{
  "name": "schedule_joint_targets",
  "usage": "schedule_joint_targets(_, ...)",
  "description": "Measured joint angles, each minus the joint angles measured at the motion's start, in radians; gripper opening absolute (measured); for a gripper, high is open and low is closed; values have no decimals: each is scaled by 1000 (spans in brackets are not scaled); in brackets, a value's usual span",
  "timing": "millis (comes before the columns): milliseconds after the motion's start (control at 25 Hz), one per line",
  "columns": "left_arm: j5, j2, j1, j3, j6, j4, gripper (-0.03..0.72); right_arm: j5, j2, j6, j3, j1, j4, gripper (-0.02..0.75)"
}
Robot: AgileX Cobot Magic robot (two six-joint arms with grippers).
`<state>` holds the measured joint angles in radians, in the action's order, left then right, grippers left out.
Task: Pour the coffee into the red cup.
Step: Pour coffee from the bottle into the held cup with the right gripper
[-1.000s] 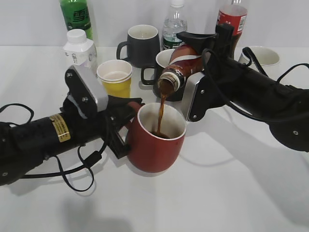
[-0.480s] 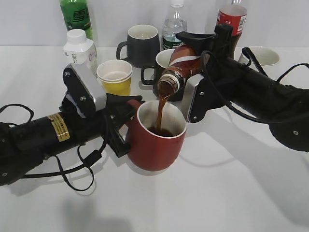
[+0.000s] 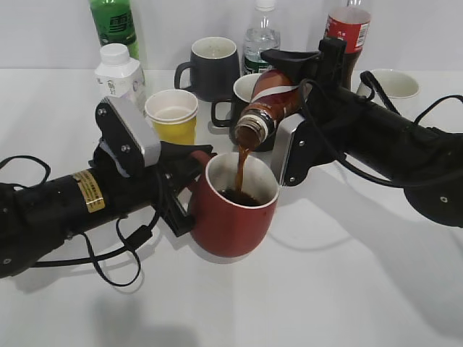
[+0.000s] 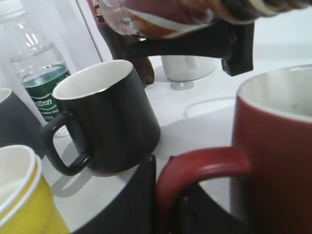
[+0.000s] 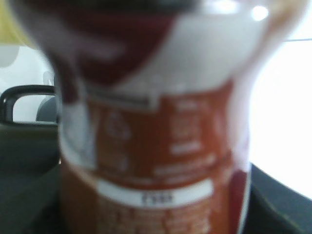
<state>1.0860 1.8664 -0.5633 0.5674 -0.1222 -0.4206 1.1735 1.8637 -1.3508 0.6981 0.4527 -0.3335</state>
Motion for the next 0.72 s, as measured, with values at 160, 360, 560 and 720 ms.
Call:
schedule_joint_targets(160, 0, 0, 0, 0, 0, 0, 45, 0, 0, -22, 0, 0, -2, 503)
schedule_joint_targets(360, 0, 0, 0, 0, 0, 0, 45, 0, 0, -28, 0, 0, -2, 503)
schedule_joint_targets(560, 0, 0, 0, 0, 0, 0, 45, 0, -1, -34, 0, 0, -3, 503)
schedule_joint_targets(720, 0, 0, 0, 0, 0, 0, 45, 2, -1, -43, 0, 0, -3, 503)
